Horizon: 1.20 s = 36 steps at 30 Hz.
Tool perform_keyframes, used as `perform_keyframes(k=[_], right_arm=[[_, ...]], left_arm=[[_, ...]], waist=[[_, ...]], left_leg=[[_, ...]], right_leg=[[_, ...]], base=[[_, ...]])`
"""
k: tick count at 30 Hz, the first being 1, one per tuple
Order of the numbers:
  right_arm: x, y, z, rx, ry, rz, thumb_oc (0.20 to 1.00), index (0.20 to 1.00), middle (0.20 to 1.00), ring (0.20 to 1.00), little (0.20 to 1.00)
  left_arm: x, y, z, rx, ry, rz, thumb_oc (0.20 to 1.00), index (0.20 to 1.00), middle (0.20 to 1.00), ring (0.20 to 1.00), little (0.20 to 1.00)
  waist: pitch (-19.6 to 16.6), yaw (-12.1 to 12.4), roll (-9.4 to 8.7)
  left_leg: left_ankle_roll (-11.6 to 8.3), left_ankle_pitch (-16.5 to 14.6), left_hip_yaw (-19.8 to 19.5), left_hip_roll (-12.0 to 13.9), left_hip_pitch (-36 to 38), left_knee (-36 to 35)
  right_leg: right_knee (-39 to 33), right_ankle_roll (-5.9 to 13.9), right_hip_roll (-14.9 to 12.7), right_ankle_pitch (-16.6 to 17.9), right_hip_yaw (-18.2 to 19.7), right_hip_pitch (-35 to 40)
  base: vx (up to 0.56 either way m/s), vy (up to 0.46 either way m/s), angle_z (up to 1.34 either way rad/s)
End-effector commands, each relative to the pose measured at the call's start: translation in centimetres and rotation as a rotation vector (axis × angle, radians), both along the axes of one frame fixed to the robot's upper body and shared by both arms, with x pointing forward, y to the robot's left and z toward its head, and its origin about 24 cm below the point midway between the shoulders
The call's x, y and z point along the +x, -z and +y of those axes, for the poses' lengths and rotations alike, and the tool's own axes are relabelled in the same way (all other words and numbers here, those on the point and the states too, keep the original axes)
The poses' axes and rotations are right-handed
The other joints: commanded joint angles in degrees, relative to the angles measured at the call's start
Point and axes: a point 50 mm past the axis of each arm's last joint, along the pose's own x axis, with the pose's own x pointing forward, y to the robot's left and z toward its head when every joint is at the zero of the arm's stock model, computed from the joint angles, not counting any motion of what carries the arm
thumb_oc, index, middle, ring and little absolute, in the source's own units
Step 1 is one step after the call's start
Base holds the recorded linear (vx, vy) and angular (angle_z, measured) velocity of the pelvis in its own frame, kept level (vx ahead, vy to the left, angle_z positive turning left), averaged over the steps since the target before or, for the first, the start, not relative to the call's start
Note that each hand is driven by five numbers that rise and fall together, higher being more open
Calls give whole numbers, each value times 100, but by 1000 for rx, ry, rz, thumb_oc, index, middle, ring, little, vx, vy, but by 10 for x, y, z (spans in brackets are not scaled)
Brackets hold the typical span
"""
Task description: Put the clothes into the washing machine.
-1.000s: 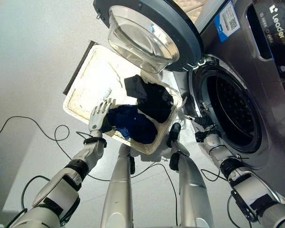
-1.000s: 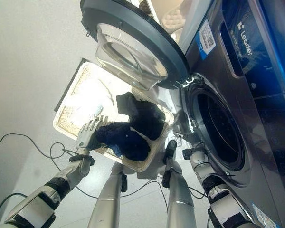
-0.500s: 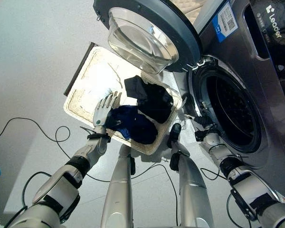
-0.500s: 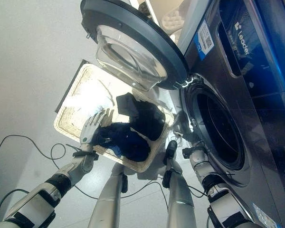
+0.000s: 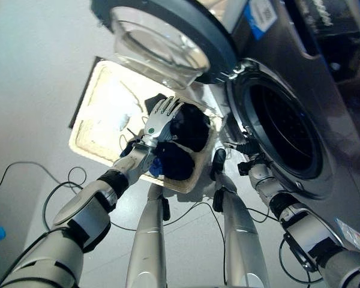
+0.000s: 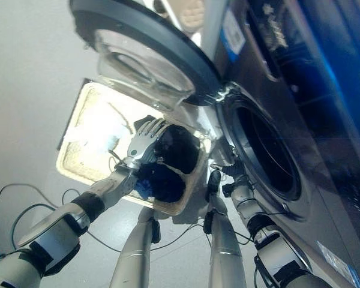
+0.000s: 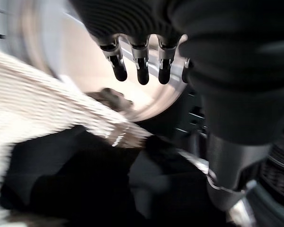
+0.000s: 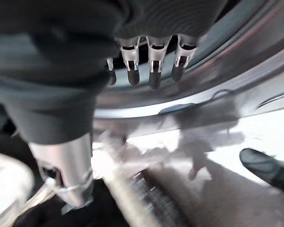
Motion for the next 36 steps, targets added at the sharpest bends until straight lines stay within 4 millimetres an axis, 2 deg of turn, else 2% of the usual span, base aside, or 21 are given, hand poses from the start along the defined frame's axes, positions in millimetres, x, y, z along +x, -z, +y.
perform_keyframes(k=[1,12,22,29,32,36], right_arm=[[1,-8,-10,-16,15,-41,1000,1000,1000,1000,1000],[9,-20,-1,4,4,-69,1000,1000,1000,1000,1000],[11,-24,2,26,20,-85,1000,1000,1000,1000,1000],[14,-34,2,65,41,-134,1000,1000,1000,1000,1000],[18,-49,3,83,37,-198,1000,1000,1000,1000,1000],[19,-58,7,102,25,-244,1000,1000,1000,1000,1000]], left_arm=[[0,3,5,-27,-36,16,1000,1000,1000,1000,1000],[11,-2,1,57,-94,76,1000,1000,1000,1000,1000],[20,-3,18,99,-256,141,1000,1000,1000,1000,1000],[26,-15,24,115,-302,127,1000,1000,1000,1000,1000],[31,-27,28,129,-341,121,1000,1000,1000,1000,1000],[33,-33,29,138,-375,136,1000,1000,1000,1000,1000]], waist=[[-125,119,215],[-125,20,128],[-125,-75,26],[-125,-157,-32],[-125,-213,-58],[-125,-258,-79]], left_leg=[[-63,95,238,-136,-278,-46],[-99,157,332,-87,-381,-79],[-131,233,397,-62,-547,-133],[-152,272,421,-49,-802,-81],[-182,316,449,-39,-993,-80],[-203,332,460,-31,-1139,-53]], right_leg=[[506,678,5,-342,-229,23],[456,705,67,-257,-161,-103],[326,723,132,-153,-93,-257],[303,722,179,-73,1,-489],[265,733,207,-2,48,-667],[248,740,210,39,73,-796]], base=[[-1,-8,-9],[0,-1,0],[-3,2,-2],[0,-1,0],[0,0,0],[0,0,0]])
